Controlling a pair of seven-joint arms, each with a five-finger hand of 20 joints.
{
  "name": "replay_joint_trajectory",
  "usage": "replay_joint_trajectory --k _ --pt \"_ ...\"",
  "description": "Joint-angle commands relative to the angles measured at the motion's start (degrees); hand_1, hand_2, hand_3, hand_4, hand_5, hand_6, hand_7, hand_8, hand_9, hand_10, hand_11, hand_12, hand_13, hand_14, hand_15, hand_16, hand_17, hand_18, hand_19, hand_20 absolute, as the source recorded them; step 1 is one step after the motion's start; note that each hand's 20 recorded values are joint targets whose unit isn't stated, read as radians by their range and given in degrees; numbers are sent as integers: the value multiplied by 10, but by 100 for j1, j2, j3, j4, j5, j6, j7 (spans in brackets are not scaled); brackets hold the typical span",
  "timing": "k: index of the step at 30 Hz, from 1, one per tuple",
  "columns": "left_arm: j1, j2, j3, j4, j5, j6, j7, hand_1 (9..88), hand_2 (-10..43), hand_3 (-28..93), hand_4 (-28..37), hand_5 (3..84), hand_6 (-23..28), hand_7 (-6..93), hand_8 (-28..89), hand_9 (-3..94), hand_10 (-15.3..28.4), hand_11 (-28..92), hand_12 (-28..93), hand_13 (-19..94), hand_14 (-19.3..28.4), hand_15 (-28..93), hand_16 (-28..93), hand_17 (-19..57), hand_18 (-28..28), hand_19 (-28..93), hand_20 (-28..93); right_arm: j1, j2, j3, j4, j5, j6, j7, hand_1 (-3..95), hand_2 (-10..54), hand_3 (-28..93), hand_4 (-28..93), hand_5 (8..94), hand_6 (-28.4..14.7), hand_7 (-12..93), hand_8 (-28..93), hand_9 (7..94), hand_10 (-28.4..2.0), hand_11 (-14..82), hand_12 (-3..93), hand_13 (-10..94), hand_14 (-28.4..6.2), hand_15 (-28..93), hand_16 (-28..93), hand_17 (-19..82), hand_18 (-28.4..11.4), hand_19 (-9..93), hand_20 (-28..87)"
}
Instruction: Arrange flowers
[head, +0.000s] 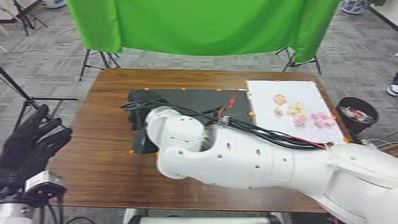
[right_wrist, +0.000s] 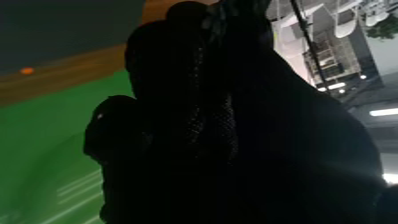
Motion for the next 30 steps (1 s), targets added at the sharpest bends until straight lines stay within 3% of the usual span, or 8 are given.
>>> replay_joint_trajectory --k 1,3,9,11,14,23,28,30 --pt "-225 382 210 118 -199 -34 366 301 71 629 -196 300 67 72 -71 251 180 222 116 199 279 566 -122 -60 284 577 -69 170 -115 -399 240 27 231 351 609 -95 752 -283 764 -8 253 64 923 -77 98 327 852 -44 543 187 561 -132 932 200" --pt "-291 461 281 158 -261 -31 481 302 70 630 -195 300 67 72 -71 251 180 221 116 198 279 566 -121 -60 284 577 -70 237 -105 -518 283 -15 302 394 606 -95 750 -283 764 -7 253 60 923 -77 99 327 852 -45 544 186 560 -133 932 201" --pt "-437 342 301 188 -148 -134 259 303 70 629 -196 300 67 72 -71 251 180 222 116 198 279 565 -122 -61 284 577 -71 48 -123 -276 349 -90 -99 390 605 -95 746 -283 763 -4 254 55 923 -76 102 327 848 -47 547 184 556 -133 932 203" --pt "-473 443 368 211 -215 -95 361 303 70 630 -196 300 67 72 -71 251 180 221 116 198 279 565 -122 -60 284 577 -72 94 -124 -304 367 -59 -107 417 606 -95 741 -283 762 -5 253 52 921 -76 102 326 843 -49 550 184 550 -135 932 204" --pt "-464 372 330 186 -166 -143 323 303 70 631 -196 300 67 72 -71 251 179 222 117 198 279 565 -122 -60 284 577 -72 -1 -136 -233 379 -86 -275 451 603 -95 733 -283 758 -7 246 46 919 -77 102 325 837 -50 551 183 543 -138 932 204" --pt "-482 549 396 245 -319 -117 591 303 71 630 -196 299 67 72 -71 251 180 222 116 197 278 565 -122 -61 284 577 -73 133 -119 -414 455 25 -235 558 579 -95 725 -282 747 -15 226 39 909 -78 91 325 828 -56 554 176 534 -143 932 196" --pt "-495 549 441 251 -321 -133 614 303 71 629 -196 299 67 73 -71 251 180 223 116 197 278 565 -123 -61 284 577 -73 91 -119 -374 444 23 -266 605 576 -95 723 -283 747 -14 225 41 909 -78 94 324 827 -57 554 173 533 -145 932 194" --pt "-510 485 415 245 -261 -159 532 303 71 629 -196 300 67 72 -72 251 180 223 116 198 278 565 -123 -61 284 576 -73 76 -122 -335 439 35 -286 596 560 -95 723 -283 730 -22 217 39 901 -83 103 316 827 -57 553 170 534 -144 932 188"
